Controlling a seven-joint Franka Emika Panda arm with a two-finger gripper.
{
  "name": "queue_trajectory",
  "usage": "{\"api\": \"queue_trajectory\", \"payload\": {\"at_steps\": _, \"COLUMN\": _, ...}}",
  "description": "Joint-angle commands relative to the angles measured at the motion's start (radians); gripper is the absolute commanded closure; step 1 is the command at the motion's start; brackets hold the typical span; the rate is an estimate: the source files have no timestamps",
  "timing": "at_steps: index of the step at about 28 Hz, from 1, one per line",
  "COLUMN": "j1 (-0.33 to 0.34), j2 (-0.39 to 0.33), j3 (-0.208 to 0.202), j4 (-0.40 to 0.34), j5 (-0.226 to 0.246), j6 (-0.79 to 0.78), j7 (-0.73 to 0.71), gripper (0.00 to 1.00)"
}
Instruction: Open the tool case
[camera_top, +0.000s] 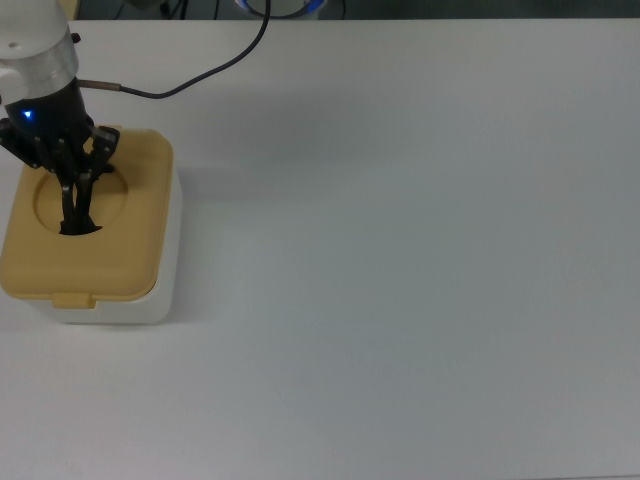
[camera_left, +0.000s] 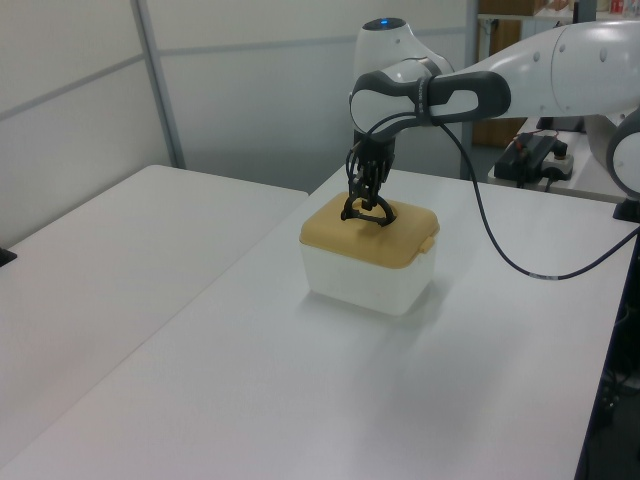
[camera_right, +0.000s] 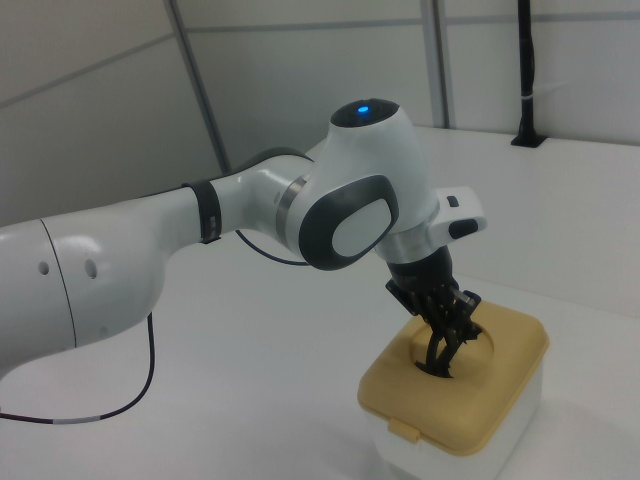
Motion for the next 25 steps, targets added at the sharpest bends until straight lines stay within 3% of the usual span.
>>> {"api": "queue_trajectory", "payload": {"at_steps": 1, "j1": -0.003, "j2": 0.012, "j3": -0.001, "j4": 0.022, "j5": 0.023, "j6": 0.008, "j7": -0.025, "gripper": 0.87}}
{"api": "queue_trajectory", "payload": {"at_steps": 11, "j1": 0.006, "j2": -0.008, "j3": 0.006, "j4": 0.071, "j5": 0.051, "j6": -0.009, "j7": -0.020, "gripper": 0.87}}
{"api": "queue_trajectory", "payload": {"at_steps": 23, "j1": 0.049, "j2": -0.031, "j3": 0.010, "j4": 0.068, "j5": 0.040, "j6": -0.029, "j7": 0.019, "gripper": 0.87}}
{"api": "queue_trajectory", "payload": {"at_steps": 24, "j1": 0.049, "j2": -0.029, "j3": 0.010, "j4": 0.068, "j5": 0.040, "j6": -0.029, "j7": 0.018, "gripper": 0.84}}
{"api": "queue_trajectory", "payload": {"at_steps": 25, "j1": 0.048, "j2": -0.028, "j3": 0.009, "j4": 0.068, "j5": 0.040, "j6": -0.029, "j7": 0.018, "gripper": 0.75}}
